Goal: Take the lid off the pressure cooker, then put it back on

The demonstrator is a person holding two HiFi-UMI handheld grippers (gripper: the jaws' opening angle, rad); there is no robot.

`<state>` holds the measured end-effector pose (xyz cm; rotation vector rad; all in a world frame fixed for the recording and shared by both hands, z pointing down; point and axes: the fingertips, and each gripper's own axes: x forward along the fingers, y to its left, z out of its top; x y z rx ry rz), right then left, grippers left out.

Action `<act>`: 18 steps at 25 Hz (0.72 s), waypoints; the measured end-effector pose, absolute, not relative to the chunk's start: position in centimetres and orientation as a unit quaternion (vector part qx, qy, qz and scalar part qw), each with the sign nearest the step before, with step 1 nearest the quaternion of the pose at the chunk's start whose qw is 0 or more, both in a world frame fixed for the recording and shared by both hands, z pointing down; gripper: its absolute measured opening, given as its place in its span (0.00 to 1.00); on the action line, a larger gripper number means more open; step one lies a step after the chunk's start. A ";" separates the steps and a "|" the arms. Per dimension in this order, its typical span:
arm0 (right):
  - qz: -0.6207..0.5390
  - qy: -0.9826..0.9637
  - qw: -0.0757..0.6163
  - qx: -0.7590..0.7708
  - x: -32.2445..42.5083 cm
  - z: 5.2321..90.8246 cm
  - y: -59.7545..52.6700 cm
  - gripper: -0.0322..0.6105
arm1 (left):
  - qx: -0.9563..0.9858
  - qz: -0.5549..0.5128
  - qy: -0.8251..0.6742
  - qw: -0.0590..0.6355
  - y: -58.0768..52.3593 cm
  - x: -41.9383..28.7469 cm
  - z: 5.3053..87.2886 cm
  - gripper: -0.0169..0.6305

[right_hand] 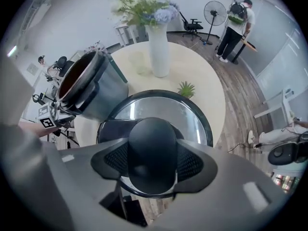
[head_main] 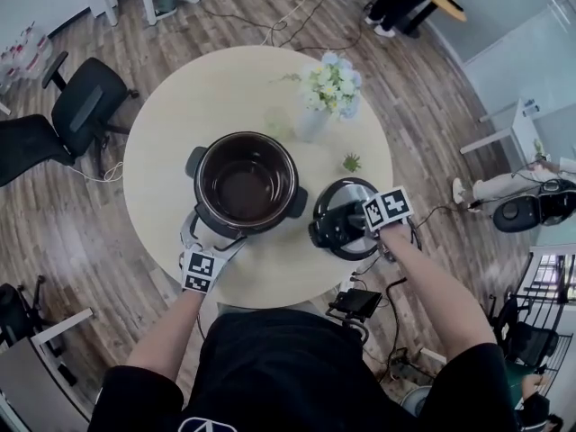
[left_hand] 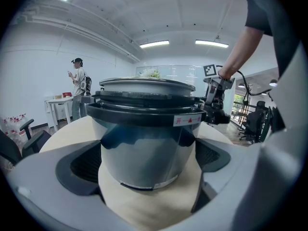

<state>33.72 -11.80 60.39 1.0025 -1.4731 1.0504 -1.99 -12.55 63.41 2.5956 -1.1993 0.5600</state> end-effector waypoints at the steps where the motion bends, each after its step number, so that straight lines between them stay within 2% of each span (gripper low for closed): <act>1: 0.431 -0.616 0.516 0.411 33.8 59.0 -12.0 0.49 | 0.885 0.190 -0.410 0.114 -12.5 -2.0 63.4 0.94; 9: 0.398 -0.653 0.528 0.369 31.6 47.7 -14.7 0.49 | 0.885 0.186 -0.411 0.111 -12.5 -1.9 63.3 0.94; 18: 0.375 -0.705 0.493 0.345 23.9 38.3 -20.2 0.49 | 0.884 0.186 -0.413 0.113 -12.3 -1.9 63.3 0.94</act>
